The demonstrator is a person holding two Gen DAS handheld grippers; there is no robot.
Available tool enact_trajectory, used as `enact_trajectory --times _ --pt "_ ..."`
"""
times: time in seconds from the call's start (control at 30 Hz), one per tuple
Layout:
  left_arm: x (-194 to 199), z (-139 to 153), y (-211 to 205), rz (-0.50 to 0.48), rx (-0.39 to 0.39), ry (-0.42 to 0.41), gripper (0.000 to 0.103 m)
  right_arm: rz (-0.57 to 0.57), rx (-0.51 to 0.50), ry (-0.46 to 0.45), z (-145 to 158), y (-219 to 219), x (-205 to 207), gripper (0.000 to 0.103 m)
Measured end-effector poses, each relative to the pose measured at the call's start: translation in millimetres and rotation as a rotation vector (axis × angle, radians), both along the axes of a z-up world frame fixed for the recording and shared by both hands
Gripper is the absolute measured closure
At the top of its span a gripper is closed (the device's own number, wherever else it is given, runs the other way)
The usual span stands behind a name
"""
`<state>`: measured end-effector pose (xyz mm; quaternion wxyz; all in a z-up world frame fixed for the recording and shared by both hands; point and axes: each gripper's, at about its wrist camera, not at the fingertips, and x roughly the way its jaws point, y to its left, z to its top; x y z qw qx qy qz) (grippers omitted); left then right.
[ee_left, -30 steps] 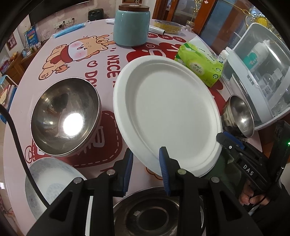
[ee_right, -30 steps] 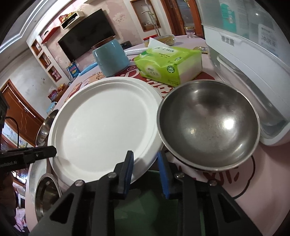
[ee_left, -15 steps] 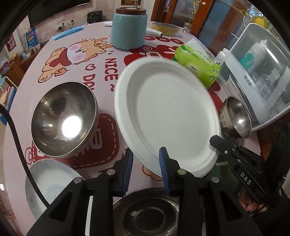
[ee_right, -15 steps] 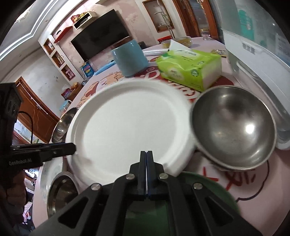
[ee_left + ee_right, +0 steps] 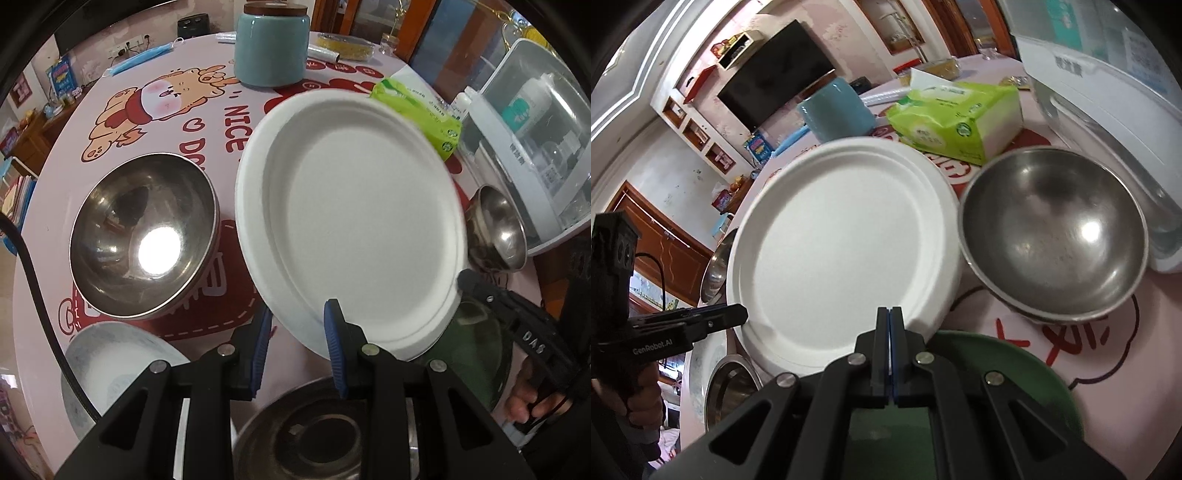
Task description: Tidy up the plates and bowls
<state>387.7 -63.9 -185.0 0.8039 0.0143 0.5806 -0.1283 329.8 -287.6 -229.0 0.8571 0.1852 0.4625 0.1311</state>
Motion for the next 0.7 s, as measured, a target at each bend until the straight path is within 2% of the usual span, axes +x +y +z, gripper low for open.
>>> enact_trajectory --times 0.13,0.2,0.3,0.37,0.47,0.7 --pt "5 -5 4 -0.003 -0.003 0.026 0.075 -0.025 0.004 0.041 -1 -6 0 0.101" --pt "6 -5 4 -0.011 -0.006 0.027 0.075 -0.043 -0.003 0.053 0 -8 -1 0.098" --pt "8 -7 4 -0.022 -0.003 0.03 0.075 -0.073 0.016 0.07 3 -14 -1 0.083" --pt "10 -10 5 -0.032 -0.006 0.035 0.075 -0.097 0.029 0.077 7 -19 0 0.068" --pt "12 -12 8 -0.04 -0.016 0.038 0.075 -0.102 0.042 0.091 8 -21 6 0.06" --pt "13 -15 11 -0.055 -0.037 0.028 0.075 -0.092 0.038 0.113 -2 -19 18 0.058"
